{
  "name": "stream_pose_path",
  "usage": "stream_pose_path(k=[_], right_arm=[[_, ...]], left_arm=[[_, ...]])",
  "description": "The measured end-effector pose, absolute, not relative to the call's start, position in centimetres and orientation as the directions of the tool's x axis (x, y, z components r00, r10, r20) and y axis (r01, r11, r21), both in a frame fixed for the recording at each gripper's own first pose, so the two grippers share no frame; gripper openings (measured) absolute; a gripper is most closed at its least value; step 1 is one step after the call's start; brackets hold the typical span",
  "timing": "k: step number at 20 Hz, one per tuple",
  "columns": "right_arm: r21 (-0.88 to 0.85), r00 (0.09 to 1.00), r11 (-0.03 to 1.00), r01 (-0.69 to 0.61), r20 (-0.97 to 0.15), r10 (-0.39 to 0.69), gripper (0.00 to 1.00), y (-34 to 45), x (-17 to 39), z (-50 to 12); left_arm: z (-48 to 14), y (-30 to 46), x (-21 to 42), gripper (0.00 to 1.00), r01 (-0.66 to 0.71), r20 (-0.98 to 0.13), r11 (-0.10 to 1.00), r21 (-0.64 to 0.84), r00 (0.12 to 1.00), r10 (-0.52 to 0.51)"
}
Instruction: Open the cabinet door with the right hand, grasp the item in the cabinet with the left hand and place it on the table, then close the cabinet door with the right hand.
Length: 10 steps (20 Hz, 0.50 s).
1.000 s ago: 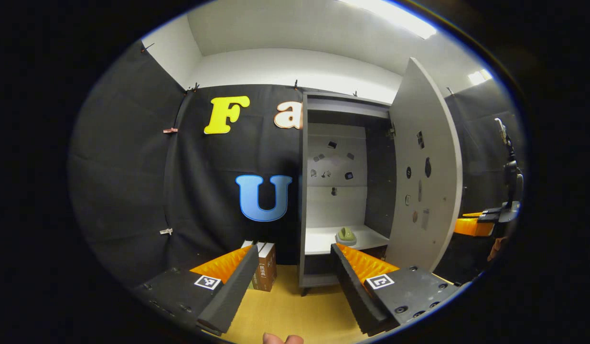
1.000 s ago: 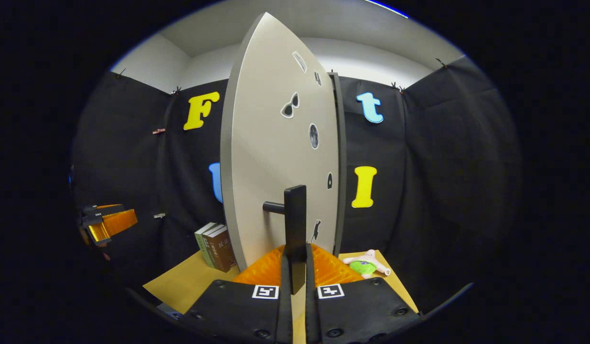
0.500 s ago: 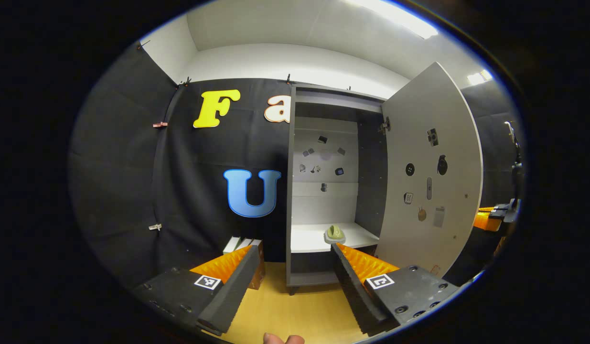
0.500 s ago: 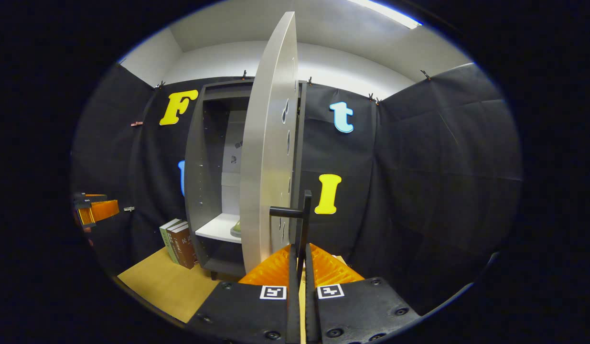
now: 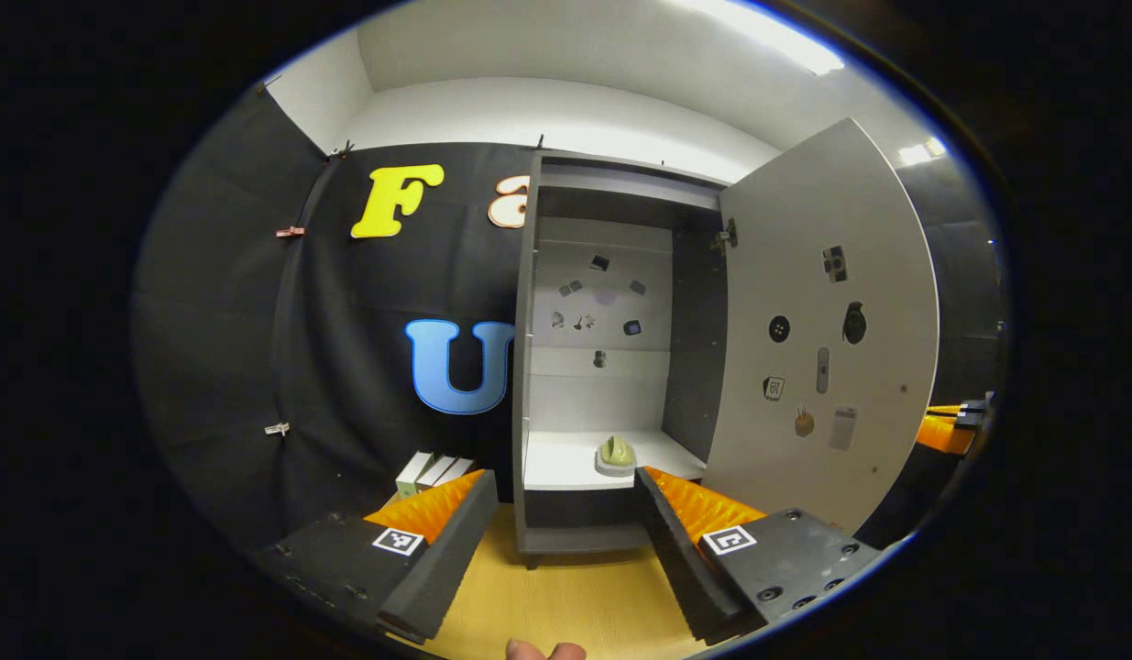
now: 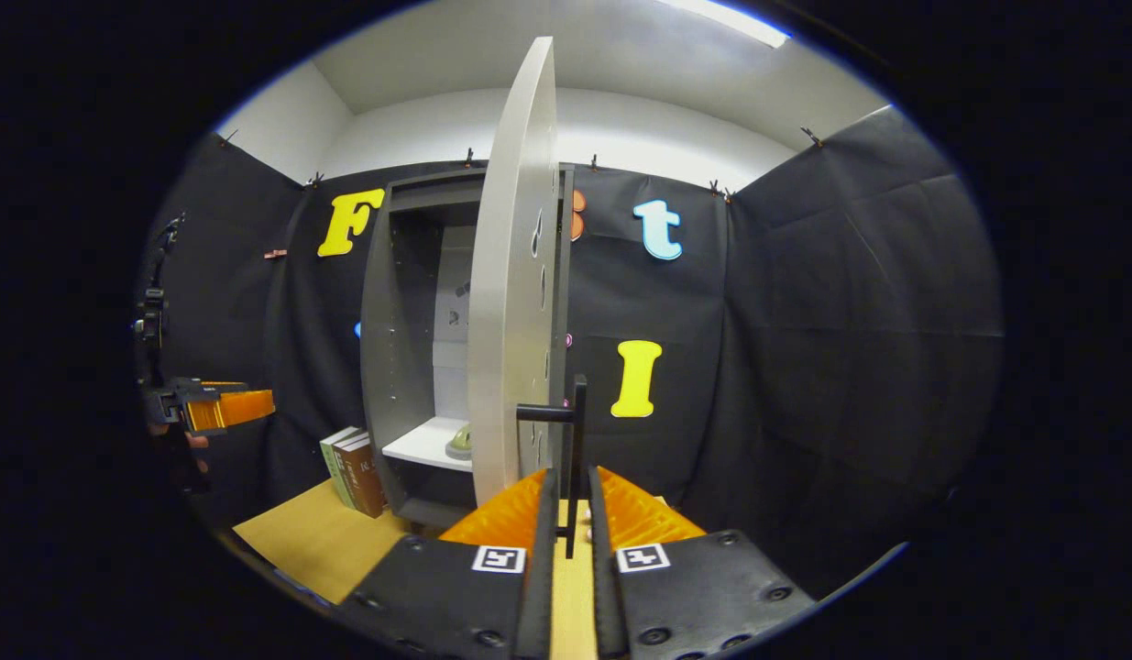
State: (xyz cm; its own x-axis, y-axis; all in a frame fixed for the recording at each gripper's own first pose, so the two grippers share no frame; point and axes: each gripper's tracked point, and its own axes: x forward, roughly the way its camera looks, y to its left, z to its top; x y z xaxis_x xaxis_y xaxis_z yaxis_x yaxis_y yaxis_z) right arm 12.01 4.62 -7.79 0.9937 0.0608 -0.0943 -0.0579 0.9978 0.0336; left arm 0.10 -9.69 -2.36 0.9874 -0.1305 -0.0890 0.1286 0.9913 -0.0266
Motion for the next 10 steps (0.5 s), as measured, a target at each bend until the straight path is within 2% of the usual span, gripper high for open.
stream_pose_path(k=[3,4,6,8,9,10], right_arm=[[0.059,0.998,0.998,-0.023,-0.058,0.026,0.59,3.1,11.9,-7.3],[0.067,0.999,0.998,-0.01,-0.039,0.013,0.67,2.8,12.3,-7.1],[0.068,0.998,0.996,0.063,-0.015,-0.062,0.99,0.9,12.5,-6.9],[0.055,0.989,0.988,0.143,0.037,-0.145,0.97,-1.4,12.6,-6.1],[0.052,0.988,0.988,0.144,0.051,-0.147,1.0,-1.9,12.6,-6.0],[0.054,0.989,0.989,0.135,0.051,-0.137,0.97,-2.3,12.3,-6.3]], left_arm=[[-2.6,-11.0,0.9,0.95,0.135,-0.094,0.991,-0.026,0.986,-0.137],[-2.6,-11.5,1.3,0.95,0.139,-0.099,0.99,-0.027,0.985,-0.141],[-2.7,-12.4,2.1,0.95,0.144,-0.103,0.989,-0.031,0.984,-0.147],[-2.9,-13.9,3.2,0.95,0.166,-0.107,0.986,-0.028,0.98,-0.168],[-3.1,-14.5,3.9,0.95,0.178,-0.112,0.984,-0.023,0.977,-0.179],[-3.2,-15.2,4.6,0.95,0.189,-0.116,0.982,-0.02,0.975,-0.19]])
